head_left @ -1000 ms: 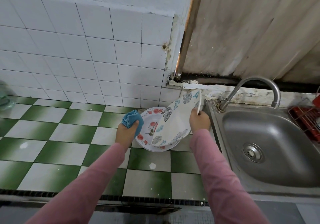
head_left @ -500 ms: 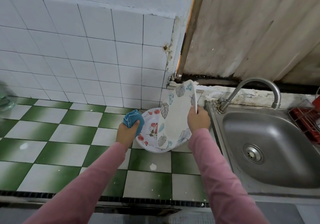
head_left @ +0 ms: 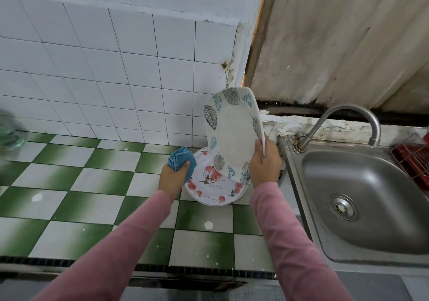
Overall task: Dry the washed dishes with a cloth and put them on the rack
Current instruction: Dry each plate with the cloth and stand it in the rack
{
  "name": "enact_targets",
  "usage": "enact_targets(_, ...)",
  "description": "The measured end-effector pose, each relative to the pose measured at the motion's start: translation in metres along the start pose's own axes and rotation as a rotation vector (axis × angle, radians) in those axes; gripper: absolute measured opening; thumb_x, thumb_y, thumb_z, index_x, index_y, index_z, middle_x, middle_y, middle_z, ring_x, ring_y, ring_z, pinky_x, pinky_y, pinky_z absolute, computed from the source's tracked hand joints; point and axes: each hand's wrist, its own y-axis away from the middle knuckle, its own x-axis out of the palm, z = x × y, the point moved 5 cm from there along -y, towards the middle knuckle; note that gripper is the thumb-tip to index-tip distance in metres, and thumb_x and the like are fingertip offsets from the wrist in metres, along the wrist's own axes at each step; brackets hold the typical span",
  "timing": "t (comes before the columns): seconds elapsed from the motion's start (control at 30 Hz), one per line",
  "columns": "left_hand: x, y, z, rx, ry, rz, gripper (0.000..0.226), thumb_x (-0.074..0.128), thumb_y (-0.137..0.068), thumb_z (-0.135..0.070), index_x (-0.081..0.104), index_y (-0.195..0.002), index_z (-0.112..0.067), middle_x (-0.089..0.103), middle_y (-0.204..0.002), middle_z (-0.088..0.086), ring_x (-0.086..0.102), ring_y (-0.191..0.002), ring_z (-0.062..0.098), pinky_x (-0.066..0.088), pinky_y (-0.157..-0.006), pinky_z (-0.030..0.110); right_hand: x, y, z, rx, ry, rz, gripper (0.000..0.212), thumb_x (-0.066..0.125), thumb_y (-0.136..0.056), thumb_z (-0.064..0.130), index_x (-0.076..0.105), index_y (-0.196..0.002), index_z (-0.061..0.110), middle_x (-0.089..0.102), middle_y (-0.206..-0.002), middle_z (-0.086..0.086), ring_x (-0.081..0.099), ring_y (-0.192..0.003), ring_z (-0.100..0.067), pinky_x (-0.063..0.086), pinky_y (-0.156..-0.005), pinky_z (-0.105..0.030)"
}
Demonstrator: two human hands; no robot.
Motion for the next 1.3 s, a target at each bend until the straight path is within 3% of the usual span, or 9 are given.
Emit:
enact_targets(0.1,-0.001,-0.001,-0.002,0.016,-0.019,0.006,0.028,0.063,-0.095,-0.023,0.049,-0.119,-0.018,0.056,-0.105,0.005,0.054,-0.095,0.022,0.049,-0.084,0.035,0.002,-0.002,0.005,-0.042,-0.024,-0.008,0.022,0.048,-0.103,0.012,0.063,-0.110,-0.002,0.055,-0.091,0.000,0.053,-0.081,-0.017,0.044,-0.071,-0.027)
enact_targets(0.27,-0.002,-0.002,-0.005,0.040,-0.038,0.012,0.027,0.063,-0.095,-0.023,0.049,-0.118,-0.018,0.056,-0.102,0.004,0.055,-0.092,0.021,0.050,-0.084,0.035,0.005,0.000,0.008,-0.072,-0.049,-0.035,0.023,0.048,-0.101,0.013,0.064,-0.104,-0.003,0.053,-0.088,0.000,0.051,-0.079,-0.016,0.038,-0.068,-0.012)
enact_targets(0.43,-0.005,-0.003,-0.005,0.033,-0.040,0.010,0.026,0.062,-0.095,-0.024,0.048,-0.116,-0.019,0.055,-0.101,0.003,0.054,-0.092,0.020,0.050,-0.085,0.036,0.010,0.004,0.006,-0.088,-0.056,-0.072,0.029,0.046,-0.099,0.020,0.062,-0.096,-0.005,0.052,-0.083,-0.002,0.051,-0.074,-0.020,0.042,-0.066,-0.028)
enact_targets(0.73,-0.008,-0.005,-0.006,0.049,-0.051,0.016,0.024,0.061,-0.096,-0.023,0.046,-0.113,-0.020,0.054,-0.098,0.002,0.053,-0.085,0.015,0.047,-0.081,0.034,0.008,0.004,0.007,-0.096,-0.064,-0.083,0.034,0.045,-0.100,0.022,0.064,-0.109,-0.005,0.059,-0.088,-0.008,0.055,-0.079,-0.022,0.051,-0.070,-0.038)
enact_targets(0.9,-0.008,-0.006,-0.003,0.033,-0.053,0.029,0.033,0.062,-0.095,-0.025,0.048,-0.124,-0.017,0.055,-0.106,0.003,0.054,-0.096,0.020,0.050,-0.084,0.034,0.005,0.004,0.010,-0.097,-0.048,-0.093,0.036,0.044,-0.100,0.022,0.064,-0.111,-0.006,0.060,-0.089,-0.011,0.054,-0.080,-0.021,0.050,-0.071,-0.037)
enact_targets(1.3,-0.011,-0.007,-0.004,0.026,-0.045,0.045,0.027,0.059,-0.096,-0.025,0.045,-0.118,-0.020,0.054,-0.105,0.003,0.053,-0.094,0.019,0.048,-0.084,0.034,0.006,0.004,0.008,-0.068,0.002,-0.099,0.027,0.048,-0.102,0.012,0.064,-0.119,-0.003,0.062,-0.096,-0.014,0.055,-0.084,-0.020,0.051,-0.076,-0.039)
